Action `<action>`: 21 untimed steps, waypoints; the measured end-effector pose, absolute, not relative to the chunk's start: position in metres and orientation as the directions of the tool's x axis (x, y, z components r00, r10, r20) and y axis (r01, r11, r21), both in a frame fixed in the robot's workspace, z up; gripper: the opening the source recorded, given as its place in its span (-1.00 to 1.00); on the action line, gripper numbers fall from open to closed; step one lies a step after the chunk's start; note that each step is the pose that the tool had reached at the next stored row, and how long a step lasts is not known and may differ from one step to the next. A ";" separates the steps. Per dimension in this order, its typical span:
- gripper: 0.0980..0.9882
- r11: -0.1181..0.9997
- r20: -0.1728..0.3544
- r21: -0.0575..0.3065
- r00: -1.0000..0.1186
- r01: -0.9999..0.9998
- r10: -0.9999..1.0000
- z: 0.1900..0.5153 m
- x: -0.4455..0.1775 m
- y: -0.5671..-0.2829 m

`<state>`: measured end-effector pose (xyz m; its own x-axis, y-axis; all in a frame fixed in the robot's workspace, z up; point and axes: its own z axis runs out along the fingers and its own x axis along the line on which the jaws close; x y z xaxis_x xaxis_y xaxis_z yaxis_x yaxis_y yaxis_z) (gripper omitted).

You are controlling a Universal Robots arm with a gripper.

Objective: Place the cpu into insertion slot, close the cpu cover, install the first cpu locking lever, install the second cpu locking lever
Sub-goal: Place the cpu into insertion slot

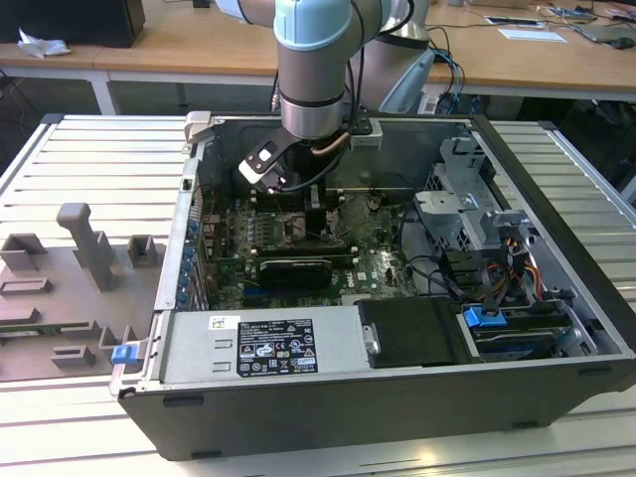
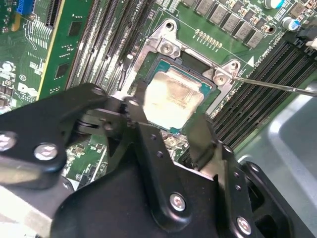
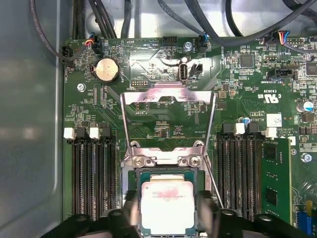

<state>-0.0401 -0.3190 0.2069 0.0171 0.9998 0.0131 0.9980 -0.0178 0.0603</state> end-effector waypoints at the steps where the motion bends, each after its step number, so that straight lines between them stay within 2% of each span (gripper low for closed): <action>1: 0.09 -0.018 0.013 0.060 0.017 0.998 1.000 0.207 -0.040 -0.319; 2: -0.19 -0.018 0.013 0.060 0.017 0.998 1.000 0.208 -0.040 -0.319; 4: -0.45 -0.018 0.012 0.060 0.017 0.998 1.000 0.210 -0.040 -0.319; 5: -0.73 -0.018 0.012 0.061 0.017 0.998 1.000 0.211 -0.040 -0.319; 7: -0.98 -0.018 0.012 0.060 0.017 0.998 1.000 0.211 -0.040 -0.319; 21: -0.98 -0.018 0.012 0.060 0.017 0.998 1.000 0.215 -0.040 -0.319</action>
